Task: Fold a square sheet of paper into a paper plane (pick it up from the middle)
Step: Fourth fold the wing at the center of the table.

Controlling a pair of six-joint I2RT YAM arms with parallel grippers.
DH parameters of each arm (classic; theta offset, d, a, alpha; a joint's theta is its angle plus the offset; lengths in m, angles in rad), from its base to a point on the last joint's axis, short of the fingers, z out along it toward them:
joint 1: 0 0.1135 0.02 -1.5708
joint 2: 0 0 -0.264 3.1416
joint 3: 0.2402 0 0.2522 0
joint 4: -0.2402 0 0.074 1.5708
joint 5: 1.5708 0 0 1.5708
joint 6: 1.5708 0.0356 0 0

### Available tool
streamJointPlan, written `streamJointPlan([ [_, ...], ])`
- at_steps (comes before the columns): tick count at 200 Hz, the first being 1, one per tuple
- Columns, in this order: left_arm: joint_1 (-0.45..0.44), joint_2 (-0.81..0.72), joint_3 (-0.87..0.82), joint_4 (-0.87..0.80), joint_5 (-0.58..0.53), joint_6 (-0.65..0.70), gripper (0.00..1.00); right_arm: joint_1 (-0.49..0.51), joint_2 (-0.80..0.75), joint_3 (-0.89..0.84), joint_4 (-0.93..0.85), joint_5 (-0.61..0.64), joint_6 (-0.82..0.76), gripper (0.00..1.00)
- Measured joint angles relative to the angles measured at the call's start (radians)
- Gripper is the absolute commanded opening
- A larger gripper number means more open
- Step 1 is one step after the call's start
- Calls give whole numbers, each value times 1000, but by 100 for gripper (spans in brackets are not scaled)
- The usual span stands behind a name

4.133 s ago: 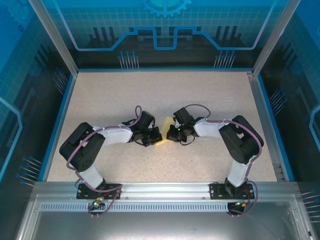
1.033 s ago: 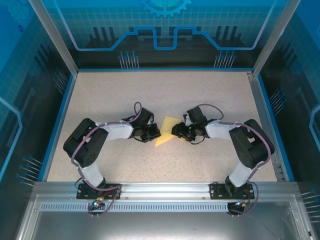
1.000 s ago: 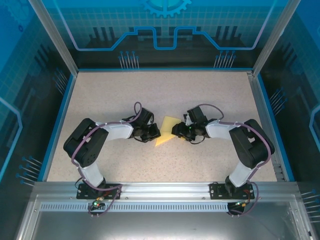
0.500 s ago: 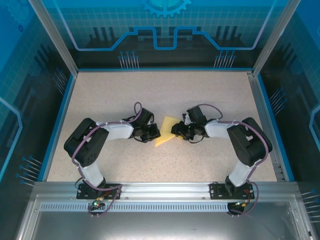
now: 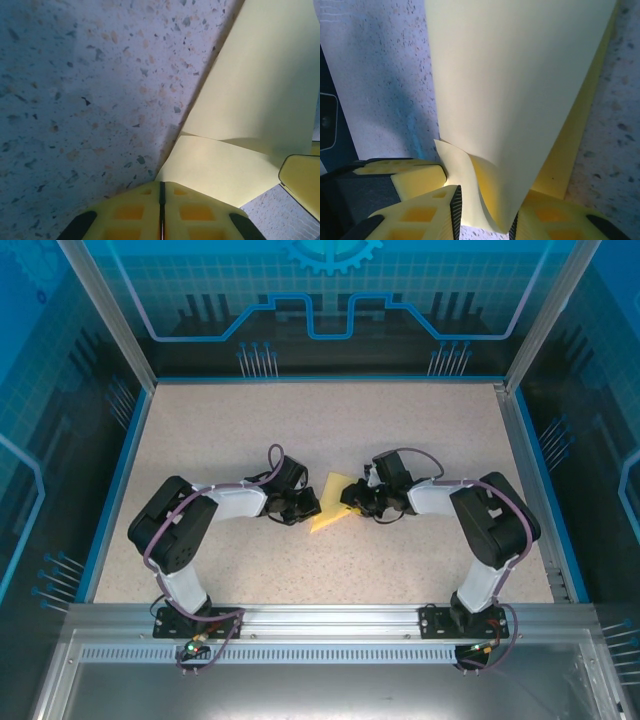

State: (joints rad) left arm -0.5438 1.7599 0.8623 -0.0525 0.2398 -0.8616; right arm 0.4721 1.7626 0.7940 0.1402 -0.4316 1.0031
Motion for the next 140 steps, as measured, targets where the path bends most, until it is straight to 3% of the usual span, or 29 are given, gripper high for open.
streamJointPlan([
  [28, 5, 0, 0, -3, 1, 0, 15, 1, 16, 0, 8, -17, 13, 28],
  [87, 6, -2, 11, -17, 1, 7, 20, 7, 38, 19, -17, -22, 21, 7],
  [104, 7, -11, 12, -26, 0, 9, 26, 7, 38, 20, -26, -17, 27, 6],
  [140, 11, -84, 12, -59, 0, 32, 50, 21, -16, 19, -87, 40, 41, 4],
])
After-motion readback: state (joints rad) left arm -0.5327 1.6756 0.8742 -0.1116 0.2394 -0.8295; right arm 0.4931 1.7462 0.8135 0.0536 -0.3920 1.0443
